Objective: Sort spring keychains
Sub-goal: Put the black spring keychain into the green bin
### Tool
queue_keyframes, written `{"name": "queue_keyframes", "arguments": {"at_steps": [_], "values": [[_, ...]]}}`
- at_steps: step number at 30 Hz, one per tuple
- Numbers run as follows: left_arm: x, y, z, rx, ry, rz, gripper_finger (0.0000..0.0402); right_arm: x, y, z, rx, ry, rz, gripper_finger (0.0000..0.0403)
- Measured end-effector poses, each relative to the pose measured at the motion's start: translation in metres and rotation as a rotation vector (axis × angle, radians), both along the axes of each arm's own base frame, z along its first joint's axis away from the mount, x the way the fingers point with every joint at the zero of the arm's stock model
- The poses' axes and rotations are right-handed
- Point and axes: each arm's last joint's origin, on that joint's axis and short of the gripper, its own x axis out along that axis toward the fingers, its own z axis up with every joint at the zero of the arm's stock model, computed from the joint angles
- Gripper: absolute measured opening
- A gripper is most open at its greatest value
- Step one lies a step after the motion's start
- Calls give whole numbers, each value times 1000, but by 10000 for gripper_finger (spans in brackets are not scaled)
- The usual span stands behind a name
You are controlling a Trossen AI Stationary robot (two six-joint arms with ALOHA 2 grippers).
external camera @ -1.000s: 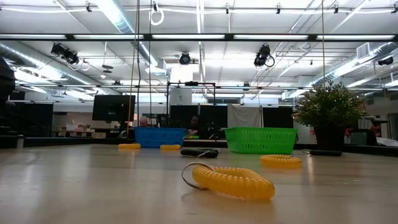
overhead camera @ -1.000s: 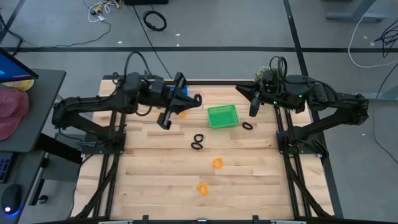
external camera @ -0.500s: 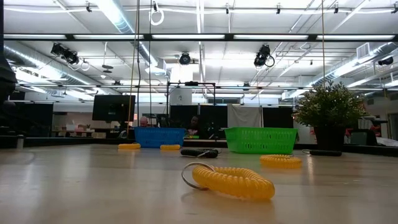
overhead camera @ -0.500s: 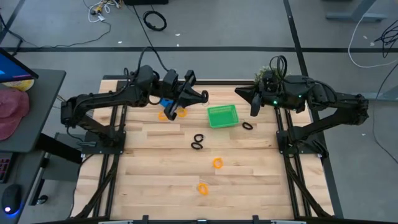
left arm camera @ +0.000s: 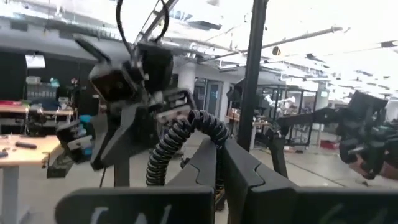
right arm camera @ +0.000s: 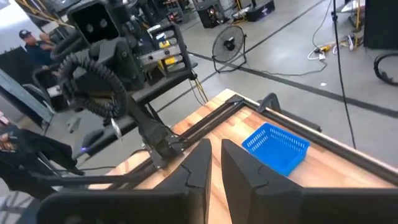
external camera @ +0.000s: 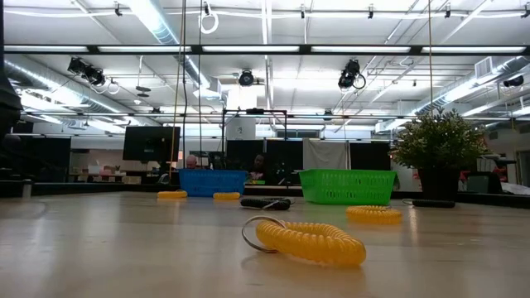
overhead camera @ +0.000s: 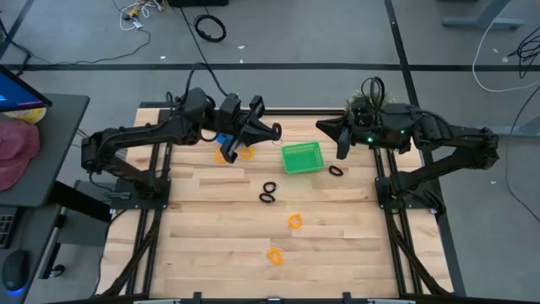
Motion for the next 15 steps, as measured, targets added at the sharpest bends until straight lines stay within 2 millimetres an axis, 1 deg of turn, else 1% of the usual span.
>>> {"name": "queue_keyframes", "arguments": {"at_steps": [4, 7, 9, 13, 15], "values": [[-5, -2, 3, -9, 18, -19, 8, 0, -6, 1, -57, 13, -13, 42], [-13, -4, 6, -32, 62, -22, 8, 0, -10, 1, -90, 26, -20, 56], [-18, -5, 9, -31, 69, 39, 8, 0, -12, 1, -95, 28, -2, 74], [-24, -6, 11, -54, 91, 248, 8, 1, -15, 4, -115, 5, 60, 121], [-26, -8, 13, -56, 83, 282, 8, 5, -17, 6, -143, -13, 76, 148]]}}
